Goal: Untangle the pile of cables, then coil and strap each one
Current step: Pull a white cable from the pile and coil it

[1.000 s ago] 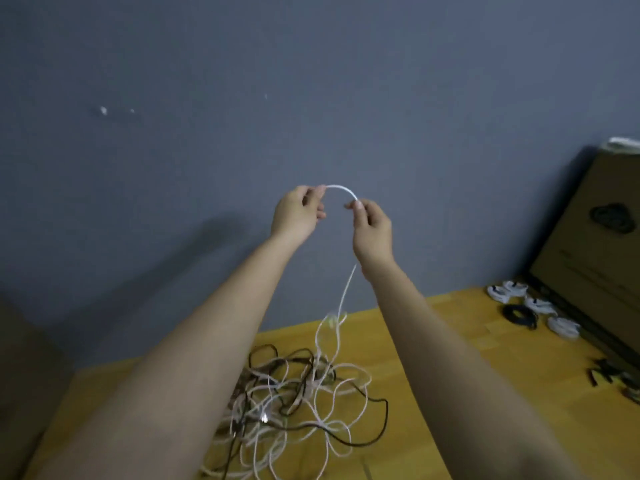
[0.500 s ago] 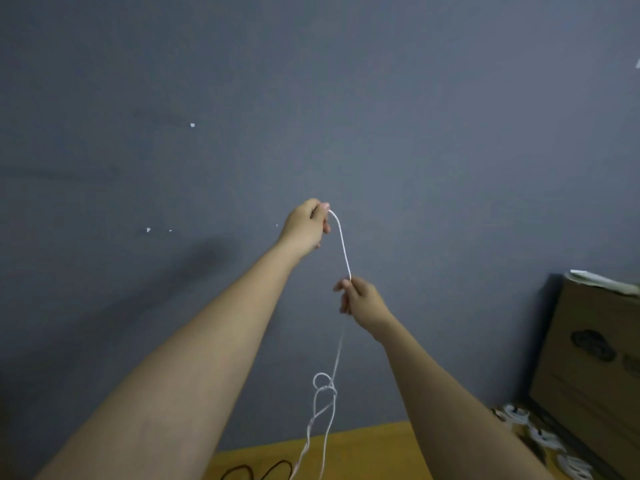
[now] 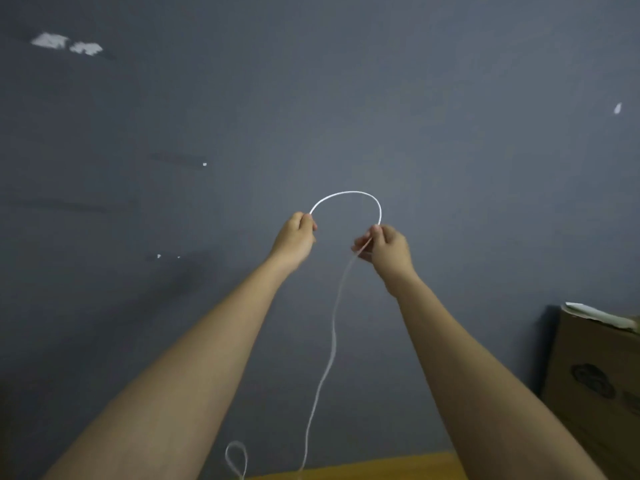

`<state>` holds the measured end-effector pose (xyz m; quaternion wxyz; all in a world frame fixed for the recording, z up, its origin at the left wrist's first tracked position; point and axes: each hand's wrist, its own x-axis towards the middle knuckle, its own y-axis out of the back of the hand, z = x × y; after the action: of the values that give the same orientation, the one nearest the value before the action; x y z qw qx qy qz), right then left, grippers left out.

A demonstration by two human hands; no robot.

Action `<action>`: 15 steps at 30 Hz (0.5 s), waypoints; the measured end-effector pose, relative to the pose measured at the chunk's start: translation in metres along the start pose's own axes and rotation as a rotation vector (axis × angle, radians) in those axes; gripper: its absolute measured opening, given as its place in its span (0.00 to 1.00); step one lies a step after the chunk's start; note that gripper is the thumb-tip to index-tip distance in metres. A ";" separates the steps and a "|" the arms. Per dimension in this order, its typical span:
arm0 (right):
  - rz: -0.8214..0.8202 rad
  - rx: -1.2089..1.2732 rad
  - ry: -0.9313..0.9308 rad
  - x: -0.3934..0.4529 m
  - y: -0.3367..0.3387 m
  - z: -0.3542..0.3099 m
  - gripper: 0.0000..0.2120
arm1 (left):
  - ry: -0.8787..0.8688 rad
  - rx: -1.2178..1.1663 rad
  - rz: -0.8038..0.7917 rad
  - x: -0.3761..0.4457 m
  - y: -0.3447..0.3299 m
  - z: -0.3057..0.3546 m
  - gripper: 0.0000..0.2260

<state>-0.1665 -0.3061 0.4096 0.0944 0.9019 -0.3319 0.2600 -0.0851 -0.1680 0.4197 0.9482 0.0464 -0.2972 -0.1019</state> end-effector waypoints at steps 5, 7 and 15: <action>0.133 -0.052 0.016 -0.006 -0.003 0.014 0.15 | 0.161 -0.451 -0.103 -0.028 0.007 0.001 0.12; 0.130 -0.371 0.063 -0.021 -0.003 0.031 0.13 | 0.146 -0.618 -0.143 -0.043 0.015 -0.003 0.12; -0.390 -1.198 0.433 -0.166 -0.030 0.121 0.09 | 0.166 -0.479 -0.177 -0.101 0.044 -0.058 0.11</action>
<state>-0.2048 -0.2332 0.2187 0.6889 0.6646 -0.2233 0.1839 -0.1258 -0.1008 0.3228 0.9406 -0.1454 -0.1807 -0.2479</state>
